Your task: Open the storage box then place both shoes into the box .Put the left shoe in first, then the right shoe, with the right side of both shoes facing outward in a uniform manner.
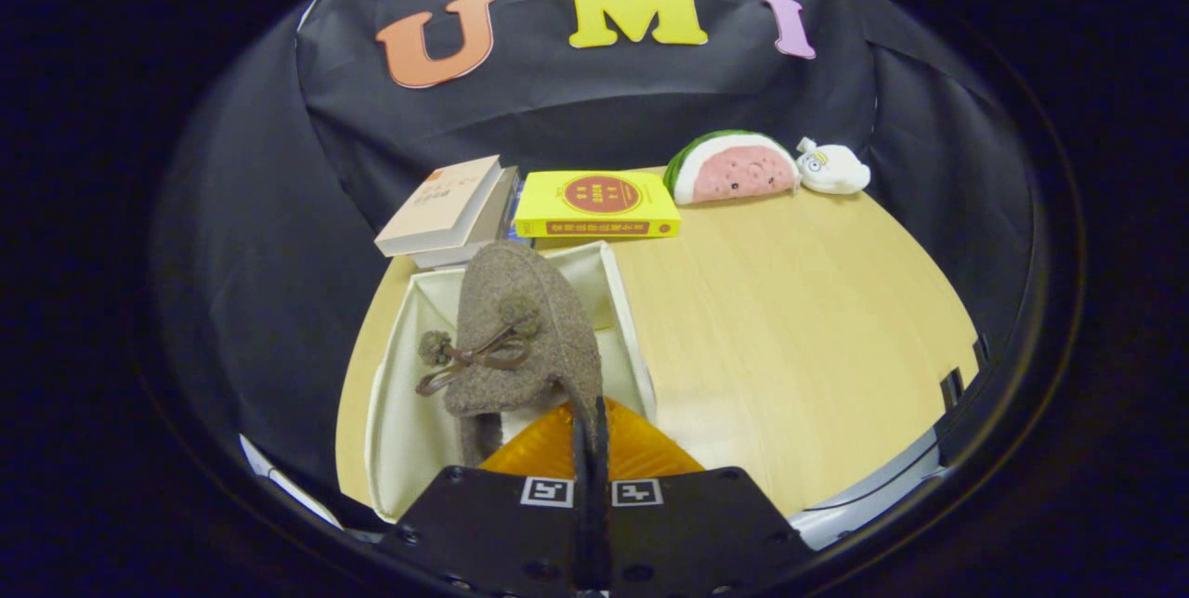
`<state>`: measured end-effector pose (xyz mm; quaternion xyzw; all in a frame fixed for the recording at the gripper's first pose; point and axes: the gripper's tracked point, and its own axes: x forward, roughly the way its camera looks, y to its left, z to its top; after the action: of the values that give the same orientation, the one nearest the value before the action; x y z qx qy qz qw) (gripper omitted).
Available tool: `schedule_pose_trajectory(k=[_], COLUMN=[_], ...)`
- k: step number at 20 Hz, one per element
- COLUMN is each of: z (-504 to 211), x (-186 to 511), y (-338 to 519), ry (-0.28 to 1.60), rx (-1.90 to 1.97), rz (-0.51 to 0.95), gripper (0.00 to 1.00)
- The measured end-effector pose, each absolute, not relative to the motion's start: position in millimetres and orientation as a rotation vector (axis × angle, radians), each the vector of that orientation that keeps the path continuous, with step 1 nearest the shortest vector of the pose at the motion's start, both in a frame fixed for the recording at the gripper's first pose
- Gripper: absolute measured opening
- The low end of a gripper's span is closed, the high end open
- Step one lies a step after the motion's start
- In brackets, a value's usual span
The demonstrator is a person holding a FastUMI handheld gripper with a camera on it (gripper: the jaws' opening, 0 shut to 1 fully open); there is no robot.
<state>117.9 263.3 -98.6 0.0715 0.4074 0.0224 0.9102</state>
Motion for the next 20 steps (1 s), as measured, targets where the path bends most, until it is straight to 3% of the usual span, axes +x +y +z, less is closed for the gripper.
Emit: schedule_pose_trajectory(k=[15,16,20], z=[-107.1,-103.6,-83.3], x=[113.5,113.0,109.1], y=[256.6,254.7,249.0], ry=[0.821,0.809,0.736], rx=[0.146,0.139,0.116], rz=[0.016,0.013,0.016], gripper=[0.05,0.1,0.15])
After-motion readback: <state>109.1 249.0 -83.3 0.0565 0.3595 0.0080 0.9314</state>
